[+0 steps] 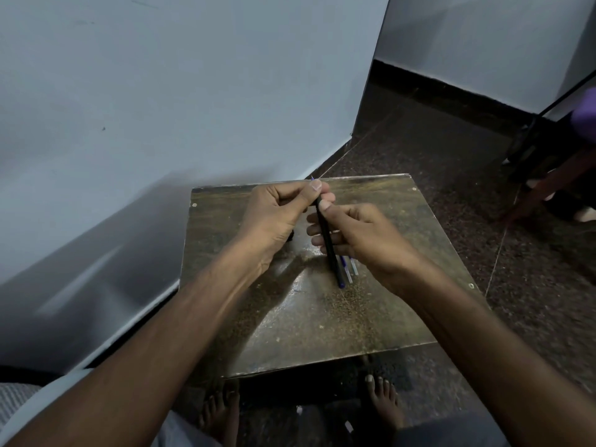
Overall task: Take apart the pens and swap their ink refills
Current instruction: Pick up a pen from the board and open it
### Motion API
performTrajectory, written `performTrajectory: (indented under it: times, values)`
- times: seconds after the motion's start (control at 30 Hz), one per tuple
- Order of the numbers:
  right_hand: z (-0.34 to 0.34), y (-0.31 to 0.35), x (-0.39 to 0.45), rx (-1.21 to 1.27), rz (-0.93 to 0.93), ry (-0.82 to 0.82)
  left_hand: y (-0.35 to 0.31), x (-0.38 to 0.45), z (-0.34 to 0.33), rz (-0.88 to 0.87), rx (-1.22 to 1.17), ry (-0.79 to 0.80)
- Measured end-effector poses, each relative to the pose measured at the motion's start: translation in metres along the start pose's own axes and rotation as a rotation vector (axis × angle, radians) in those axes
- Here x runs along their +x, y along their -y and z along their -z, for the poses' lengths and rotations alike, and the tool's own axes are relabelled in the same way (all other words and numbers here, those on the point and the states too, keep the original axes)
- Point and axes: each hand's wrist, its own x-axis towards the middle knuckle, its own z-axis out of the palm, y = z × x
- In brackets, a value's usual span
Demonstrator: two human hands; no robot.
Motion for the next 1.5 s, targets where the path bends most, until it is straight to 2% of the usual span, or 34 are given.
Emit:
performTrajectory:
  times: [0.07,0.23,0.37,0.57,0.73,0.87,0.97,1.07,1.2,1.37,1.5]
  values:
    - [0.001,-0.004,0.0,-0.01,0.002,0.046,0.0,-0.001,0.001,0.024,-0.017,0.001]
    - [0.002,-0.008,0.003,0.059,0.0,-0.065,-0.003,-0.001,0.001,0.055,-0.023,0.027]
    - [0.003,-0.007,0.002,0.161,-0.071,0.045,-0.002,0.0,0.002,0.081,-0.022,0.004]
    - [-0.002,-0.005,0.0,0.102,-0.042,-0.08,-0.003,-0.002,0.002,0.092,-0.029,0.042]
    - [-0.002,-0.004,-0.003,0.114,-0.085,0.021,-0.003,-0.001,0.002,0.093,-0.018,0.014]
    - [-0.001,-0.007,-0.001,0.077,-0.044,-0.064,-0.004,-0.003,0.002,0.1,-0.022,0.023]
    - [0.0,-0.007,0.001,0.129,-0.077,-0.019,-0.004,-0.003,0.001,0.102,-0.004,0.021]
    - [0.0,-0.007,0.0,0.162,-0.071,0.033,-0.002,-0.002,0.002,0.106,0.011,0.005]
    - [0.001,-0.008,0.0,0.128,-0.053,-0.031,0.002,-0.001,0.001,0.077,0.124,-0.047]
    - [-0.002,-0.006,-0.002,0.146,-0.048,-0.023,0.007,0.003,0.003,0.063,0.287,-0.158]
    - [-0.003,-0.008,-0.003,0.039,0.001,-0.017,0.011,0.005,0.002,0.064,0.301,-0.189]
